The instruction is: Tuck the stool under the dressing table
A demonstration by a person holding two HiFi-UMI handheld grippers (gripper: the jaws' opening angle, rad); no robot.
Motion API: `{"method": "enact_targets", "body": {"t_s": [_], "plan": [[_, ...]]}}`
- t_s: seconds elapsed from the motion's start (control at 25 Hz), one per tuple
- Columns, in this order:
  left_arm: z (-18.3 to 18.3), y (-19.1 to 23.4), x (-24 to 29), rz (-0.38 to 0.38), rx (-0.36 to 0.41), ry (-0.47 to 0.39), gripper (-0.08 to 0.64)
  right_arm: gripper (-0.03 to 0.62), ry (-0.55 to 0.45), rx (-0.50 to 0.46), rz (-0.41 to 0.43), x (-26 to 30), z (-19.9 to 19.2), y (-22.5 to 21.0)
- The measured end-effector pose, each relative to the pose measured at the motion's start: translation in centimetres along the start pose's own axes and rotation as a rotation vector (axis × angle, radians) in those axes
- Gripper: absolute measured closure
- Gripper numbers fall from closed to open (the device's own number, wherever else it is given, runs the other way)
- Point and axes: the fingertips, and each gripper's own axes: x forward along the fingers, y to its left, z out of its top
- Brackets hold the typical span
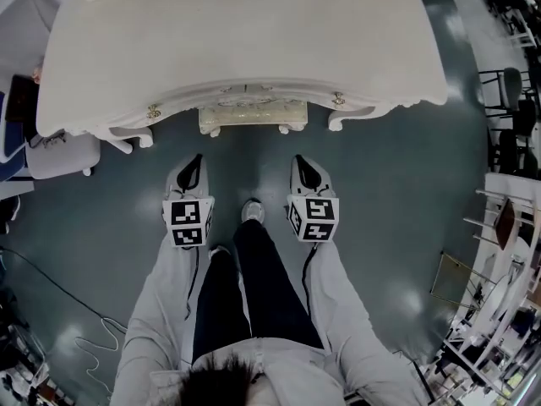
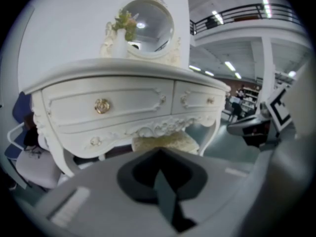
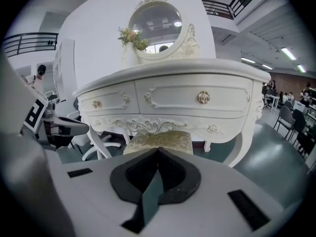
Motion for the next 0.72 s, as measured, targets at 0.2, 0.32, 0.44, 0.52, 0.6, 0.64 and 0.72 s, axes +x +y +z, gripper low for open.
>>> {"method": "enact_targets", "body": {"t_s": [0.2,0.32,0.44,0.52,0.6,0.64,0.72], "plan": [[2.5,-0.6,-4.0,-0.013,0.003,-0.055,0.552,0.591,-0.046,-0.032,0.009,-3.8,2.7,1.6],[4.3,-0.8,-6.2,-0.012,-0.007,-0.089,0.552,0.591,-0.082,-0.040,0.015,-6.2,4.6,2.5],[6.5,-1.0,-8.3,-0.011,-0.018,-0.131,0.551,0.591,-0.121,-0.036,0.008,-8.5,6.5,3.3],[7.9,-1.1,-9.7,-0.011,-0.018,-0.160,0.551,0.591,-0.143,-0.028,0.003,-10.1,7.6,3.8],[9.2,-1.3,-11.2,-0.012,-0.007,-0.186,0.552,0.591,-0.164,-0.022,0.000,-11.6,8.6,4.3],[9.8,-1.4,-11.9,-0.014,0.002,-0.198,0.551,0.591,-0.175,-0.021,0.002,-12.3,9.1,4.6],[10.8,-1.8,-13.3,-0.021,0.018,-0.219,0.551,0.591,-0.193,-0.020,0.007,-13.7,10.0,5.0]]}}
